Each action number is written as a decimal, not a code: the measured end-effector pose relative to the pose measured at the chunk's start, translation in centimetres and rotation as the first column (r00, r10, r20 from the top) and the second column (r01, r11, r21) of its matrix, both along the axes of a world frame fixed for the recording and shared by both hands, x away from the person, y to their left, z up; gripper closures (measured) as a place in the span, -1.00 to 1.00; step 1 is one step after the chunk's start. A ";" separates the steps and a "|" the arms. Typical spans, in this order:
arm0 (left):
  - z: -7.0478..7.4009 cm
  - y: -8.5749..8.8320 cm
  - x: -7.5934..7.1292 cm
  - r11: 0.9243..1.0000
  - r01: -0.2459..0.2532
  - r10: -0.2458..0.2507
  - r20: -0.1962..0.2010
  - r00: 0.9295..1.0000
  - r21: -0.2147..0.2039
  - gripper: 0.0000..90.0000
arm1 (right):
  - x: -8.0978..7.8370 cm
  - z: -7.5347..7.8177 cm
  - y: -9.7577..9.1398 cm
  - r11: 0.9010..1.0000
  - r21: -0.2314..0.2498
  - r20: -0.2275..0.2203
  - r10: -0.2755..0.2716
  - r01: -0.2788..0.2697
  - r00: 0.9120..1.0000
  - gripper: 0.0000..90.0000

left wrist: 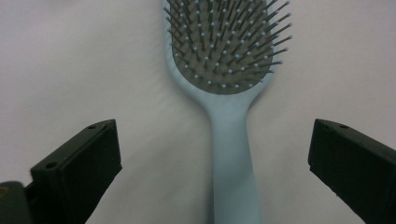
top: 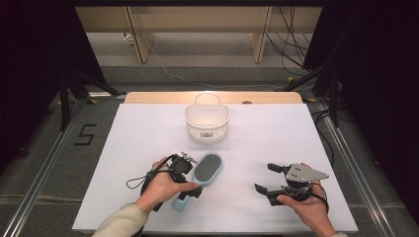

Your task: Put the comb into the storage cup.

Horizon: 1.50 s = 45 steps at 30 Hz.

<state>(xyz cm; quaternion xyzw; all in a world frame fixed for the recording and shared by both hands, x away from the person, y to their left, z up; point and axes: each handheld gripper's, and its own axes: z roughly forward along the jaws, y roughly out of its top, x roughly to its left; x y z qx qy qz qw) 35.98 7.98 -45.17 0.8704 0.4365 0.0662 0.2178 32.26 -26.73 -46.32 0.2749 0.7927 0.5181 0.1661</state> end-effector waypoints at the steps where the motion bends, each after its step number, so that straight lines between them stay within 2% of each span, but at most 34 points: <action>1: -0.1 -0.1 0.0 1.000 -0.007 0.007 -0.016 1.000 -0.001 -0.93 | 0.0 0.0 0.0 1.000 0.000 0.000 0.000 0.000 1.000 -0.64; 3: -0.3 -0.2 0.1 1.000 -0.007 0.008 -0.027 1.000 0.008 -0.91 | 0.0 0.0 0.0 1.000 0.000 -0.001 0.001 -0.001 1.000 -0.64; 4: -0.5 -0.3 0.1 1.000 -0.016 0.016 -0.054 0.998 0.008 -0.90 | 0.0 0.0 0.0 1.000 0.000 -0.003 0.001 -0.001 1.000 -0.64; 6: -0.6 -0.4 0.2 1.000 -0.015 0.016 -0.062 0.998 0.020 -0.89 | 0.0 0.0 0.0 1.000 -0.001 0.000 0.001 -0.001 1.000 -0.64; 21: -1.3 -1.0 0.9 0.998 -0.004 0.010 -0.091 0.996 0.064 -0.75 | 0.0 0.0 0.0 1.000 0.001 0.000 0.000 0.000 1.000 -0.64; 41: -1.3 -1.7 1.6 0.995 -0.009 0.018 -0.096 0.995 0.095 -0.64 | 0.1 0.0 0.0 1.000 0.003 -0.001 0.002 -0.002 1.000 -0.64; 45: -1.4 -1.9 1.6 0.995 -0.005 0.016 -0.110 0.994 0.103 -0.62 | 0.0 0.0 0.0 1.000 0.002 0.000 0.001 -0.001 1.000 -0.64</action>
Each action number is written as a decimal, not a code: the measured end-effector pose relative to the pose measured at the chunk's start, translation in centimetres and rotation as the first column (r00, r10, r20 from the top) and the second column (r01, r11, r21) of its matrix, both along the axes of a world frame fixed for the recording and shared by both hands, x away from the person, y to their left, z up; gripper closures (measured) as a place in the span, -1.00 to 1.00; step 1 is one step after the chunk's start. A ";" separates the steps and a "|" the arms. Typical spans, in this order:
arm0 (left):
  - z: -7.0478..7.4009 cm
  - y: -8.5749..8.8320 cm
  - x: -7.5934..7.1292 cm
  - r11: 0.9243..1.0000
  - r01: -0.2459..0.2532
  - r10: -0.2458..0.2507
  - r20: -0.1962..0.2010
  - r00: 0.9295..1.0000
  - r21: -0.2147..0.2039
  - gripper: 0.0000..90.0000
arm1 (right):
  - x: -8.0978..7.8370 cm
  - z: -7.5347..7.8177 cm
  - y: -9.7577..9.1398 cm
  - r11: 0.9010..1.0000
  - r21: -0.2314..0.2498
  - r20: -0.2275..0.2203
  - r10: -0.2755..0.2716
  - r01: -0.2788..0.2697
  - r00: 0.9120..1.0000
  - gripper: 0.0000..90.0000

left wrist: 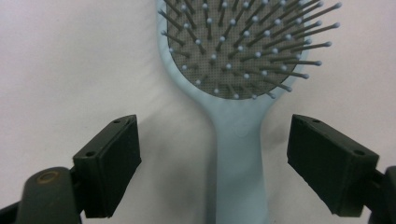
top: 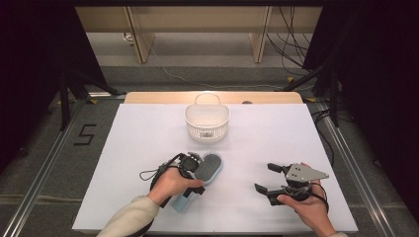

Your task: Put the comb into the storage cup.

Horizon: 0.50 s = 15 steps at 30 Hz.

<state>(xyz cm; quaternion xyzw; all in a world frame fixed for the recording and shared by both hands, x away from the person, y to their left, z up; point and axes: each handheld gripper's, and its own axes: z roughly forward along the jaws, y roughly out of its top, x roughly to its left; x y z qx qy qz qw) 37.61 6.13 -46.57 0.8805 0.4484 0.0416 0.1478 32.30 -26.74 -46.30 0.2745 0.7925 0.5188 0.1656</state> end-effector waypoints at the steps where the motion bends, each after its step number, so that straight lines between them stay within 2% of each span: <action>1: -0.1 0.0 0.0 1.000 0.003 -0.003 -0.003 1.000 0.005 -0.62 | 0.0 0.0 0.0 1.000 0.000 0.000 0.000 0.000 1.000 -0.64; 6: -0.3 -0.1 0.1 1.000 -0.005 0.006 -0.018 1.000 0.013 -0.56 | 0.0 0.0 0.0 1.000 -0.001 -0.001 0.002 -0.002 1.000 -0.64; 15: -0.3 -0.3 0.1 1.000 0.001 -0.001 -0.019 1.000 0.028 -0.46 | 0.0 0.0 0.0 1.000 -0.002 -0.005 0.005 -0.005 1.000 -0.64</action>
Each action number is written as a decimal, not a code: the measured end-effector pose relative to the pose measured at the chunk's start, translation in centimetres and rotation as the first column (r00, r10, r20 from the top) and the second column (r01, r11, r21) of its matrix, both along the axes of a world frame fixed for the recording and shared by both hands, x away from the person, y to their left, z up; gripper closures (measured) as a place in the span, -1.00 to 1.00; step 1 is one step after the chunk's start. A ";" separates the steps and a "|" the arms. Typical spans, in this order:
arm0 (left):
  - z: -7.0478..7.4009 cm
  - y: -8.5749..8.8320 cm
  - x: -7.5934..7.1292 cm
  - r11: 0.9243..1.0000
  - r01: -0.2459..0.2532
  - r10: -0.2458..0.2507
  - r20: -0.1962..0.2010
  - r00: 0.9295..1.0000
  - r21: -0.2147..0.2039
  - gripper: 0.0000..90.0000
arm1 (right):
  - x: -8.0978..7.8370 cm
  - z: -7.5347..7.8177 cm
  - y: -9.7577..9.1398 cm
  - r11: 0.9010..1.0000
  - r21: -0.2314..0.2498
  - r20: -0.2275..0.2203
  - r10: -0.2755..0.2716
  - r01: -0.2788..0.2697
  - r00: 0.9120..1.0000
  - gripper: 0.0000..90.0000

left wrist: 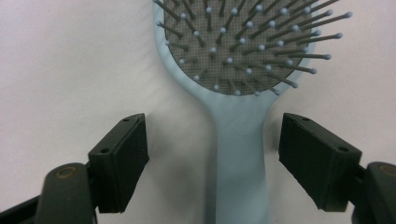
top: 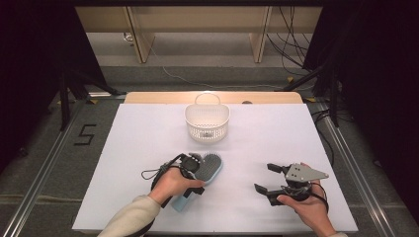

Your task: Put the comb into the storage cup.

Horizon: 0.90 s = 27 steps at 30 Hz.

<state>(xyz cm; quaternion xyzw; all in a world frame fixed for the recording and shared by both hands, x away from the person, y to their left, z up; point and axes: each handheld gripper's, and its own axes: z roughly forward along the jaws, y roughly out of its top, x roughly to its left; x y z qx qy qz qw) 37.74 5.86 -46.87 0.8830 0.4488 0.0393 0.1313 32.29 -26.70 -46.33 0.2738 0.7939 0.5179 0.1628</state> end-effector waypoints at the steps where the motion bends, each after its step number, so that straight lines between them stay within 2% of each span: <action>1: 0.0 0.0 0.0 1.000 -0.001 0.001 -0.001 1.000 0.003 -0.44 | 0.0 0.0 0.0 1.000 -0.001 0.000 0.000 0.000 1.000 -0.64; 5: 0.0 -0.1 0.1 1.000 -0.011 0.011 0.002 1.000 0.006 -0.39 | 0.0 0.0 0.0 1.000 0.000 0.000 0.000 0.000 1.000 -0.64; 6: 0.1 0.0 0.1 1.000 -0.024 0.024 0.002 1.000 0.012 -0.33 | 0.0 0.0 0.0 1.000 -0.002 -0.001 0.000 0.000 1.000 -0.64; 16: 0.2 -0.4 0.0 0.999 -0.020 0.020 0.005 1.000 0.027 -0.13 | 0.0 -0.1 0.1 1.000 -0.002 -0.006 0.003 -0.003 1.000 -0.64; 27: 0.4 -0.6 0.0 0.999 -0.032 0.033 -0.008 0.999 0.034 0.01 | 0.0 -0.1 0.1 1.000 0.000 -0.006 0.005 -0.005 1.000 -0.64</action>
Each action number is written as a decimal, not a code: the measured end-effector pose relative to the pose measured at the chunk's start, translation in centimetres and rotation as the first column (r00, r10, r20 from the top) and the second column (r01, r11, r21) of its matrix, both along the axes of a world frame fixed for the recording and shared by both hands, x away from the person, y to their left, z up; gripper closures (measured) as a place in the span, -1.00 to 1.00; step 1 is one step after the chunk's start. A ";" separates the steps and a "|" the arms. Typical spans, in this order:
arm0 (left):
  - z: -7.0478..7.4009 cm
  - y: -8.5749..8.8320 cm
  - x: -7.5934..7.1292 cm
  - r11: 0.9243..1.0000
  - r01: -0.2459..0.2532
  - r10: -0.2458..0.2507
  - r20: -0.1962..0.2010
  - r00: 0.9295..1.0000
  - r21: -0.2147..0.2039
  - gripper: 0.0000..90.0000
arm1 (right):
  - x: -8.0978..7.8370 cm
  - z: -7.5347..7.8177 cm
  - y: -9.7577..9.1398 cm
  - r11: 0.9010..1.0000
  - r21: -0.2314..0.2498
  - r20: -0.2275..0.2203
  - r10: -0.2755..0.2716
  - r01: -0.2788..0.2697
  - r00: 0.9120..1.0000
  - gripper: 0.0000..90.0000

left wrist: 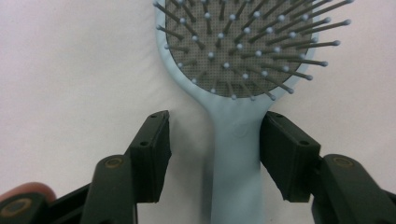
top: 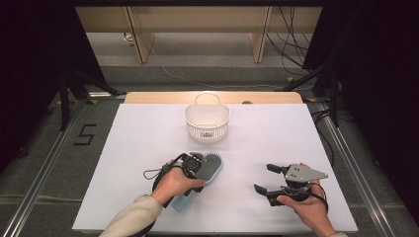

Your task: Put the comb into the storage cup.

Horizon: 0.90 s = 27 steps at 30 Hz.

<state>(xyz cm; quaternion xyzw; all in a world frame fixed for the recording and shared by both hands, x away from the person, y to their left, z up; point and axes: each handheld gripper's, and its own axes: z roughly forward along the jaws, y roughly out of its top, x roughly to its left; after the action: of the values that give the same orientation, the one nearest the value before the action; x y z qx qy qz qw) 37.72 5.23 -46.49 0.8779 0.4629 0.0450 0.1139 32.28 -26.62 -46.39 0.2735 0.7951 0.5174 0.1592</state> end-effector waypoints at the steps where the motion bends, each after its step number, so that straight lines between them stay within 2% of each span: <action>1: 0.0 0.0 0.0 1.000 0.000 0.000 0.000 1.000 0.000 0.02 | 0.0 0.0 0.0 1.000 0.000 0.000 0.000 0.000 1.000 -0.64; 15: 0.1 -0.3 0.0 1.000 0.009 -0.009 -0.009 1.000 0.007 0.24 | 0.0 0.0 0.0 1.000 -0.001 -0.001 0.001 -0.001 1.000 -0.64; 27: 0.1 -0.5 0.0 1.000 -0.006 0.006 -0.016 1.000 0.014 0.30 | 0.0 0.0 0.0 1.000 -0.003 -0.001 0.002 -0.002 1.000 -0.64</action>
<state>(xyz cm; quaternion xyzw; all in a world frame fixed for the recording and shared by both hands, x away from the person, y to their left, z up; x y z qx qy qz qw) 37.77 4.74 -46.35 0.8777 0.4660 0.0415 0.1042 32.29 -26.61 -46.42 0.2727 0.7962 0.5163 0.1587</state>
